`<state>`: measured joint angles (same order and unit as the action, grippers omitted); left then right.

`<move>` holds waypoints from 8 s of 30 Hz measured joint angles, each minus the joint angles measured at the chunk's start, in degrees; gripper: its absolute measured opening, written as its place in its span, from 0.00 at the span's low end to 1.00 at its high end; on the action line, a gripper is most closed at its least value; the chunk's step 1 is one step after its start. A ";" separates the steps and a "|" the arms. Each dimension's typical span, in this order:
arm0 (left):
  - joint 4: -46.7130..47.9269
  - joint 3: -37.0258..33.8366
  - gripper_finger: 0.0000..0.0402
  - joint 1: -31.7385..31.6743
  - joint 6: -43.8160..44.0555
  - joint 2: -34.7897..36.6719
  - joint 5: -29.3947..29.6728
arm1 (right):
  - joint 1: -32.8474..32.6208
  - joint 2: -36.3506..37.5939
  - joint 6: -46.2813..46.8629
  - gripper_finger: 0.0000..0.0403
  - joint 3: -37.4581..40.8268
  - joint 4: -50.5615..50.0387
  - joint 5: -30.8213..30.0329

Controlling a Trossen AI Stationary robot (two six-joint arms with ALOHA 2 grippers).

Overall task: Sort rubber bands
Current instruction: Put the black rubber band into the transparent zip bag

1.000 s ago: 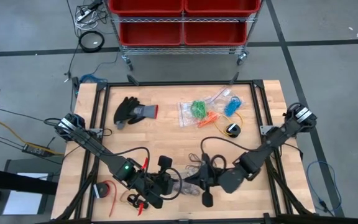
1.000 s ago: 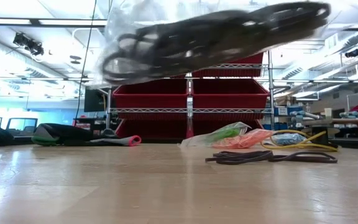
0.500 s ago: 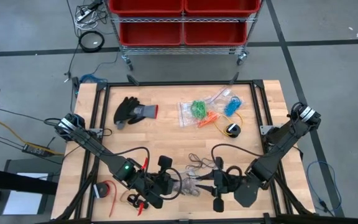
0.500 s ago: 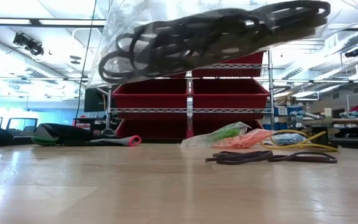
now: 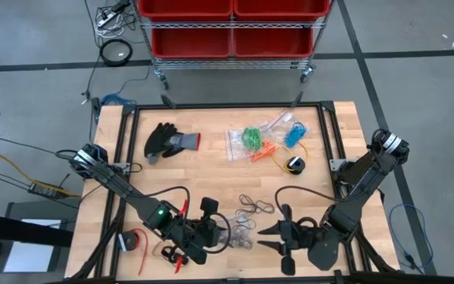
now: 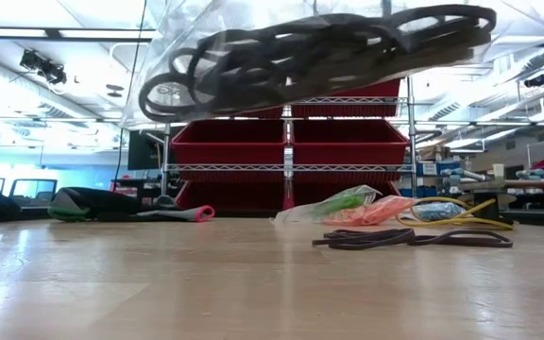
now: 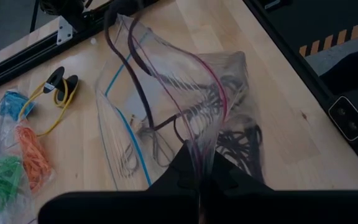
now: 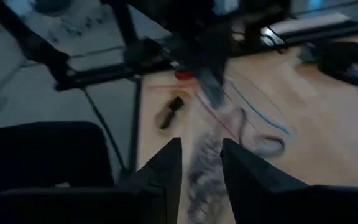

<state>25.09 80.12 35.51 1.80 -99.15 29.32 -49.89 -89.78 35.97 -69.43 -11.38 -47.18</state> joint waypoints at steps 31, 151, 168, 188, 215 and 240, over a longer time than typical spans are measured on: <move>-0.06 0.00 0.01 0.00 -0.02 0.00 0.00 | 5.55 -0.06 22.46 0.25 37.69 16.64 2.84; -5.76 -0.04 0.01 -1.78 -0.93 -6.67 0.04 | 12.28 -7.19 -38.50 0.00 -10.06 25.95 18.37; -3.70 -0.04 0.01 -1.66 2.14 -6.64 0.00 | 12.55 -8.52 -28.21 0.00 -13.25 8.82 9.23; -3.84 -0.04 0.01 -1.66 2.95 -6.64 0.00 | 14.77 -8.52 -29.57 0.00 -13.20 5.56 3.51; -3.85 -0.04 0.01 -1.66 3.06 -6.64 0.00 | 18.02 -8.47 -28.07 0.00 -13.20 1.23 3.60; -3.49 -0.04 0.01 -1.66 3.22 -6.60 0.00 | 19.92 -8.45 -16.96 0.00 -13.18 -9.80 10.03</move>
<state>21.60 80.07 33.85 5.02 -105.75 29.32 -29.96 -98.24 19.02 -82.61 -21.18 -37.15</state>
